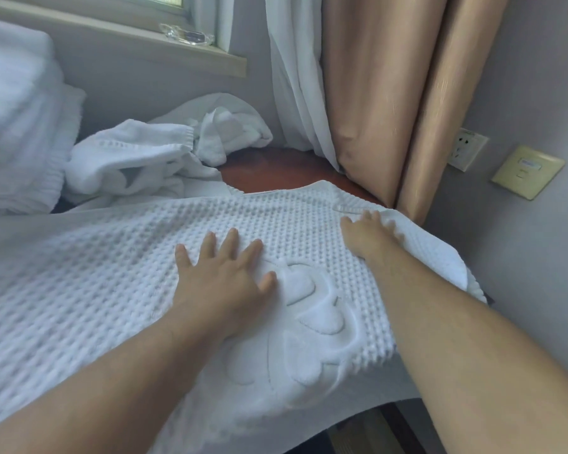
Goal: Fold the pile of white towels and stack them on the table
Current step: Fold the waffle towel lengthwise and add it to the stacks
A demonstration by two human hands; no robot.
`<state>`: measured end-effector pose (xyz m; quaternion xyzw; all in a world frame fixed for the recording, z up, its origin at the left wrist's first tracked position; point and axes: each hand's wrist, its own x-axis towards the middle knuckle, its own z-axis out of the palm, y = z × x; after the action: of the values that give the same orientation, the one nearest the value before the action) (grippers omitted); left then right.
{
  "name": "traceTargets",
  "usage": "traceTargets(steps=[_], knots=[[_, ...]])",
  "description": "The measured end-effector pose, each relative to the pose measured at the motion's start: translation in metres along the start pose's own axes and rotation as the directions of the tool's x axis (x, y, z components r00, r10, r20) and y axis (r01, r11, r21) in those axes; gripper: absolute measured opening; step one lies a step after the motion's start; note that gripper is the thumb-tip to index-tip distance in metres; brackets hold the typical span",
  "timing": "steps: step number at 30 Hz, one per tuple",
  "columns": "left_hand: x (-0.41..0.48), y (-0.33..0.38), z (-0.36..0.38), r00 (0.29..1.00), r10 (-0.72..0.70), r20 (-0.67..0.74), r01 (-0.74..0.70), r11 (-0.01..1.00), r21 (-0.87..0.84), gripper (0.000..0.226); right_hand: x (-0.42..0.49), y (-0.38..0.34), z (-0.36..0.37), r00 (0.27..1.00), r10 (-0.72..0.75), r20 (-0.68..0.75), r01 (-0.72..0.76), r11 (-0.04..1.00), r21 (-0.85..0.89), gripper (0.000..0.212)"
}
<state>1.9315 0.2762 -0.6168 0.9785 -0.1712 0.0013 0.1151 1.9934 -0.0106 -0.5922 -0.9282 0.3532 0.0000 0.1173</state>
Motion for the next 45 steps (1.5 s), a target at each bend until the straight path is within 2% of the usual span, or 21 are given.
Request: traceTargets(steps=[1,2,4,6,8,10,12,15,19,24,31,36,37,39,42,45], knots=[[0.000,0.001,0.000,1.000,-0.002,0.000,0.002,1.000,0.007,0.070,0.009,0.003,-0.002,0.996,0.091,-0.003,-0.090,0.993,0.070,0.074],[0.000,0.001,-0.001,1.000,-0.003,0.000,0.003,1.000,0.015,0.070,0.014,0.001,-0.002,0.993,0.120,-0.002,-0.119,0.985,0.122,0.071],[0.000,0.002,-0.002,1.000,-0.003,-0.004,0.003,1.000,0.019,0.070,0.011,-0.018,0.002,1.000,-0.017,-0.024,0.019,0.992,0.127,0.063],[-0.001,0.002,-0.002,1.000,-0.001,-0.015,0.001,1.000,0.013,0.069,0.006,-0.042,0.005,0.963,-0.270,-0.007,0.270,0.962,0.042,0.056],[-0.002,0.001,-0.002,1.000,-0.001,-0.021,0.002,1.000,0.013,0.069,0.013,-0.058,0.001,0.939,-0.337,0.061,0.339,0.941,-0.020,0.052],[-0.002,0.001,-0.001,1.000,-0.003,-0.028,0.003,1.000,0.010,0.069,0.026,-0.060,-0.001,0.955,-0.291,0.056,0.296,0.945,-0.137,0.046],[0.000,0.001,0.000,1.000,-0.008,-0.030,0.008,1.000,0.009,0.070,0.034,-0.062,0.000,0.977,-0.212,-0.003,0.208,0.961,-0.185,0.046],[0.001,-0.001,0.002,1.000,-0.015,-0.018,0.015,1.000,0.008,0.071,0.027,-0.068,0.006,0.987,-0.143,-0.071,0.130,0.978,-0.163,0.047],[0.003,-0.001,0.003,0.999,-0.027,-0.021,0.027,1.000,-0.013,0.071,-0.006,-0.055,0.011,1.000,-0.019,-0.013,0.018,0.995,-0.099,0.059],[0.006,-0.004,0.000,1.000,-0.021,-0.013,0.021,1.000,-0.003,0.071,-0.091,0.000,0.017,0.999,0.043,0.033,-0.041,0.998,-0.043,0.079],[0.005,-0.004,-0.001,1.000,-0.008,0.028,0.007,0.999,0.031,0.072,-0.125,0.100,-0.012,0.981,0.191,0.028,-0.192,0.981,0.015,0.079],[0.001,-0.003,-0.001,1.000,0.007,0.009,-0.008,1.000,0.030,0.073,-0.113,0.085,-0.018,0.949,0.314,0.015,-0.312,0.948,-0.066,0.079],[0.001,-0.003,-0.001,1.000,0.010,0.009,-0.011,1.000,0.024,0.072,-0.112,0.074,-0.014,0.962,0.272,0.020,-0.270,0.961,-0.060,0.080],[0.001,-0.004,0.000,1.000,0.018,0.010,-0.018,1.000,0.005,0.071,-0.111,0.051,-0.003,0.995,0.099,0.021,-0.098,0.994,-0.052,0.082],[0.002,-0.004,-0.002,1.000,0.020,0.016,-0.020,1.000,-0.020,0.067,-0.112,0.016,0.009,0.987,-0.157,0.041,0.158,0.987,-0.040,0.083],[0.001,-0.002,-0.006,0.999,0.024,0.024,-0.023,1.000,-0.017,0.056,-0.109,-0.008,0.015,0.972,-0.230,0.043,0.232,0.971,-0.051,0.081]])
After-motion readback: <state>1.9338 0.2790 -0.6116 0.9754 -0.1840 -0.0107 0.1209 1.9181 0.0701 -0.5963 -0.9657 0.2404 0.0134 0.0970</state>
